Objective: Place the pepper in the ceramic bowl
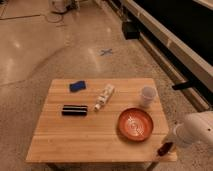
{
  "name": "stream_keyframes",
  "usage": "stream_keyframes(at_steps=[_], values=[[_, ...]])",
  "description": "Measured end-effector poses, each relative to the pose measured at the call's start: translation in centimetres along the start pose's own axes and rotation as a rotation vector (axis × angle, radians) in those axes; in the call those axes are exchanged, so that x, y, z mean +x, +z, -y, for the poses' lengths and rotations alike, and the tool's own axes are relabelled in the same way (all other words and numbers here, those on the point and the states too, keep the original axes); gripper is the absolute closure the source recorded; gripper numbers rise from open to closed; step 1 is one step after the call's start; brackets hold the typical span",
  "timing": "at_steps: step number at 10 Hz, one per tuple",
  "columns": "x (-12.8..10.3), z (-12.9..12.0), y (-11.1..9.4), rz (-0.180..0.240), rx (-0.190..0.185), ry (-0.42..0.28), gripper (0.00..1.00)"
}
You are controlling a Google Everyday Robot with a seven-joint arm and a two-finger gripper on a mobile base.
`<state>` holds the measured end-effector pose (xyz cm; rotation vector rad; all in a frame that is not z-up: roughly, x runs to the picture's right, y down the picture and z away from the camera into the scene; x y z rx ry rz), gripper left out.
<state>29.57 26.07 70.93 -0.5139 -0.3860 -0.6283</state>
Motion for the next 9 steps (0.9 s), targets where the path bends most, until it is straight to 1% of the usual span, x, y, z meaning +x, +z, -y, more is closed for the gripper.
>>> stream_keyframes(at_steps=[2,3,5,6,8,9], values=[[-1.2,2.6,-1.4,0.004,0.026,-0.052,1.0],[-1.5,3.6,-1.8,0.004,0.034,-0.07,1.0],[-2.3,6.6,-2.4,0.0,0.049,-0.12,1.0],[-2.4,7.6,-2.5,-0.004,0.057,-0.131,0.97],[-1.8,10.3,-2.6,-0.023,0.076,-0.152,0.77],[-1.2,11.0,-2.4,-0.032,0.079,-0.155,0.69]])
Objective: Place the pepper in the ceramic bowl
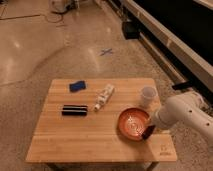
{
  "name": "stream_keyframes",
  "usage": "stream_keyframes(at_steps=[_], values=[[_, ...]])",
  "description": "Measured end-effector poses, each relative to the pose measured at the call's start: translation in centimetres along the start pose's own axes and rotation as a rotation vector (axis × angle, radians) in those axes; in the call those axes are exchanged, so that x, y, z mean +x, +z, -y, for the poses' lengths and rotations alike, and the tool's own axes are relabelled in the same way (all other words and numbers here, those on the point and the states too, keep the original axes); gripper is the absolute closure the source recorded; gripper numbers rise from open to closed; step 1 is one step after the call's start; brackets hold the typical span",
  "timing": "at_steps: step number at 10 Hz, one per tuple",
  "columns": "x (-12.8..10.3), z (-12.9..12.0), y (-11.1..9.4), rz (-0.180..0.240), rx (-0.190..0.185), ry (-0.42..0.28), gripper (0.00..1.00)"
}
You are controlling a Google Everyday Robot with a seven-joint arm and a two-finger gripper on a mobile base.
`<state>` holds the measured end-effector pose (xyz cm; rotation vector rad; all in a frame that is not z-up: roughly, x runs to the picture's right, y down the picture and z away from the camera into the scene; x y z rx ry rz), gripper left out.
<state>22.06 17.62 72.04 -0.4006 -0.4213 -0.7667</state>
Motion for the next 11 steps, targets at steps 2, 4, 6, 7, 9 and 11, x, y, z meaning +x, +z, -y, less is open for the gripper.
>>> stream_keyframes(at_steps=[2,4,6,7,9,11], values=[[1.8,1.2,0.9,-0.02,0.001,-0.001,0.44],[2.3,1.8,1.8,-0.02,0.002,-0.002,0.27],[2.2,2.3,3.0,-0.012,0.001,-0.008,0.2],[2.2,2.4,3.5,-0.009,0.005,-0.009,0.2],[2.0,3.2,3.9,0.0,0.043,-0.017,0.2],[2.1,3.1,3.8,0.0,0.043,-0.016,0.2]])
